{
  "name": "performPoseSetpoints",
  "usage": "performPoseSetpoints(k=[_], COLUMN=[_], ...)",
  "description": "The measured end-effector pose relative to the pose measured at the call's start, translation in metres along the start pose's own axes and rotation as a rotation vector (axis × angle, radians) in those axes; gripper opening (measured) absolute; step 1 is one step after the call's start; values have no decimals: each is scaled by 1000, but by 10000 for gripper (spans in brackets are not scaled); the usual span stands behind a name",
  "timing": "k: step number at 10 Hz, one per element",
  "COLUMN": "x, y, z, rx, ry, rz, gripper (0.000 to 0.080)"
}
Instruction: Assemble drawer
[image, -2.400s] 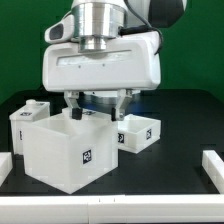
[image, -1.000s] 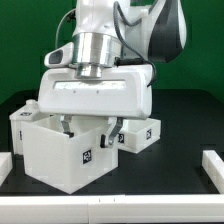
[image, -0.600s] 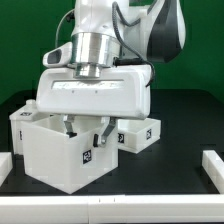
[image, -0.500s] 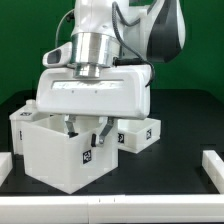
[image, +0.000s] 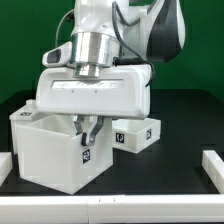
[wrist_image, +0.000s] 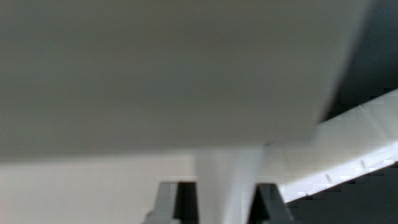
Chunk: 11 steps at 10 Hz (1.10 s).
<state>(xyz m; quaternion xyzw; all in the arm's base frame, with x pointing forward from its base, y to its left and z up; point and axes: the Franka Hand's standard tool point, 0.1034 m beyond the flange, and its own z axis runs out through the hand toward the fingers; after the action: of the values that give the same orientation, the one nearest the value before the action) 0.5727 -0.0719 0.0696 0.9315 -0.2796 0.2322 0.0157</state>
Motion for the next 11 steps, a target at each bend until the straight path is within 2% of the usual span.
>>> performPoseSetpoints(k=[3, 6, 8, 9, 11], x=[0, 16, 35, 43, 45], y=[-2, -26, -43, -45, -39], z=[-1, -26, -48, -56, -56], rx=[2, 42, 78, 104, 109], ry=[-9, -84, -166, -271, -415], rz=[-3, 30, 92, 202, 216], gripper=[33, 32, 32, 32, 32])
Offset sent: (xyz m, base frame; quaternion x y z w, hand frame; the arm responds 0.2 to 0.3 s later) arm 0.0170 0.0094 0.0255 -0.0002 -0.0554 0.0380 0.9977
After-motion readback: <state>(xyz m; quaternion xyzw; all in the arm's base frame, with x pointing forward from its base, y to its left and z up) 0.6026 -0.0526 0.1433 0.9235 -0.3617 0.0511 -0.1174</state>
